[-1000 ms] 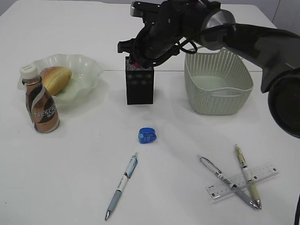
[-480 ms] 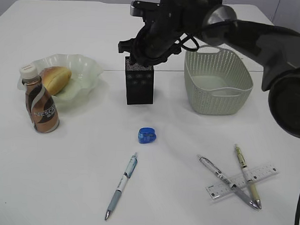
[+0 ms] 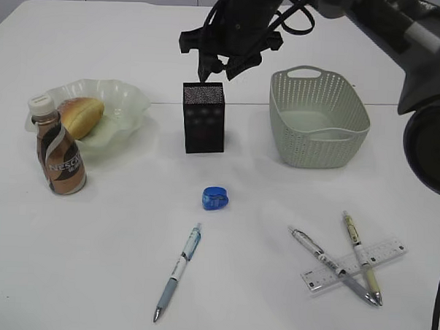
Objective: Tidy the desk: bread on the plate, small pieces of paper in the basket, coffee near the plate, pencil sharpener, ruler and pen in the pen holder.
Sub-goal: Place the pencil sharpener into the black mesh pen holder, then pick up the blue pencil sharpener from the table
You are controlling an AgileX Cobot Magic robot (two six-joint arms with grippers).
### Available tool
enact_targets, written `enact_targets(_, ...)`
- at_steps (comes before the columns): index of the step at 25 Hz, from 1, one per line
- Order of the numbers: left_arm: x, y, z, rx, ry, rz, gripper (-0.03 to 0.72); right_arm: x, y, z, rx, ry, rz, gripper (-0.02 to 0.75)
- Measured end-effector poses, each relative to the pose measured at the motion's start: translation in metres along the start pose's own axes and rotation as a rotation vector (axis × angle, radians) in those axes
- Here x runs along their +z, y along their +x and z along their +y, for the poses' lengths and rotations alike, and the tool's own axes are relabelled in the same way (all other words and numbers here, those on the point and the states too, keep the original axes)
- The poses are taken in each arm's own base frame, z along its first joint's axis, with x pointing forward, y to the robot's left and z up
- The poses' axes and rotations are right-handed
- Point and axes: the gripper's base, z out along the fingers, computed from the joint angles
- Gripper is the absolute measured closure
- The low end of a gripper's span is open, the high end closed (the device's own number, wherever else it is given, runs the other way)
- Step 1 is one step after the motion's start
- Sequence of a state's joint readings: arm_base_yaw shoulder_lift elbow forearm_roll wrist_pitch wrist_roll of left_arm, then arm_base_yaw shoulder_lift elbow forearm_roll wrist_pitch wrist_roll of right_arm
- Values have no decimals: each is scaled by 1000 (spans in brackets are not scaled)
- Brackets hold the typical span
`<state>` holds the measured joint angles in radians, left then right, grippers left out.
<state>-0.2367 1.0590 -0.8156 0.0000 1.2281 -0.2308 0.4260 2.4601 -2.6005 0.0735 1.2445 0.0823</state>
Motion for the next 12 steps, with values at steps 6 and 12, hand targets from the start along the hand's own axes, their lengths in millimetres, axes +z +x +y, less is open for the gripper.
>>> enact_targets(6,0,0,-1,-4,12,3,272,2,3,8,30,-87,28,352)
enact_targets(12,0,0,-2,-8,23,5,272,17,19,6,26,-86,124,352)
